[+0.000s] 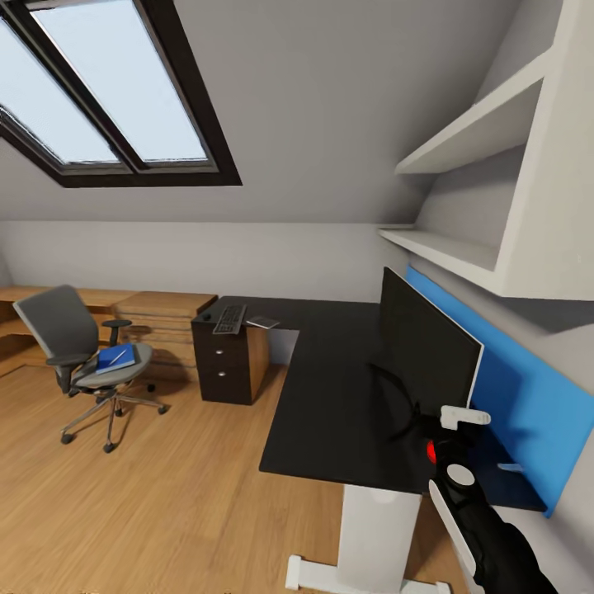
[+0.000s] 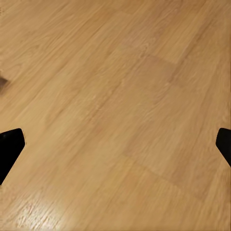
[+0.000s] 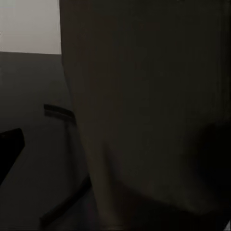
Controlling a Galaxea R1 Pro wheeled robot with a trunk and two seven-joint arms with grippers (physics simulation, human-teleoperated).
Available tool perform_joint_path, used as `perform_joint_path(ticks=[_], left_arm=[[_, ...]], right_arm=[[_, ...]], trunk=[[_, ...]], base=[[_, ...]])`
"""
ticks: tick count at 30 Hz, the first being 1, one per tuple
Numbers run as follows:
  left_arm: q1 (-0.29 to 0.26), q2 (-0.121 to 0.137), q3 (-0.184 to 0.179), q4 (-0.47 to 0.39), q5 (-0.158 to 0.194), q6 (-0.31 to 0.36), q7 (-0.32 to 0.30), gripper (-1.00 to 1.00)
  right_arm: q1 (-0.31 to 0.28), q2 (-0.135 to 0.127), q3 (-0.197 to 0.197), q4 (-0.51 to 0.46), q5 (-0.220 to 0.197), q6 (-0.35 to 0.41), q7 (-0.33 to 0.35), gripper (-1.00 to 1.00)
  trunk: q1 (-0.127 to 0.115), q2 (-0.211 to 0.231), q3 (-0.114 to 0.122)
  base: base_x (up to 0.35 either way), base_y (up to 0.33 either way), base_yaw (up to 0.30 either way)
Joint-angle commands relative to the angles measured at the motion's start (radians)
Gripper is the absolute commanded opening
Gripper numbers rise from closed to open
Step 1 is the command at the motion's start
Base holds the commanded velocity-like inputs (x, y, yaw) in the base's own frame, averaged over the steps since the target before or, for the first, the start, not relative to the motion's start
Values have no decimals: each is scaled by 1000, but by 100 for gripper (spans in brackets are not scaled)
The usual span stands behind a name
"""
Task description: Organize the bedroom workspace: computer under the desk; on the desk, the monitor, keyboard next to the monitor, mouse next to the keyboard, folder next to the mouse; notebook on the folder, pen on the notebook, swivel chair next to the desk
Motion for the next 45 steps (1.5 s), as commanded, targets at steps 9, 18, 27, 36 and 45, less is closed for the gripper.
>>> perform_joint_path(ticks=[9,18,27,36,45], left_arm=[[0,0,-4,-1,5,-1,3,100],[0,0,-4,-1,5,-1,3,100],[1,0,-4,-1,5,-1,3,100],[0,2,-4,-1,5,-1,5,100],[0,3,-3,-1,5,1,5,100]], right_arm=[[-1,-1,4,-1,-5,6,-8,100],[-1,-1,4,-1,-4,8,-8,100],[-1,0,4,-1,-4,10,-10,100],[-1,1,6,-1,-4,15,-10,100],[-1,55,14,10,-8,239,-7,100]], trunk=[[0,-1,-1],[0,-1,-1],[0,-1,-1],[0,-1,-1],[0,-1,-1]], base=[[-74,66,0],[-80,1,0],[-328,0,0],[-335,0,0],[-335,0,0]])
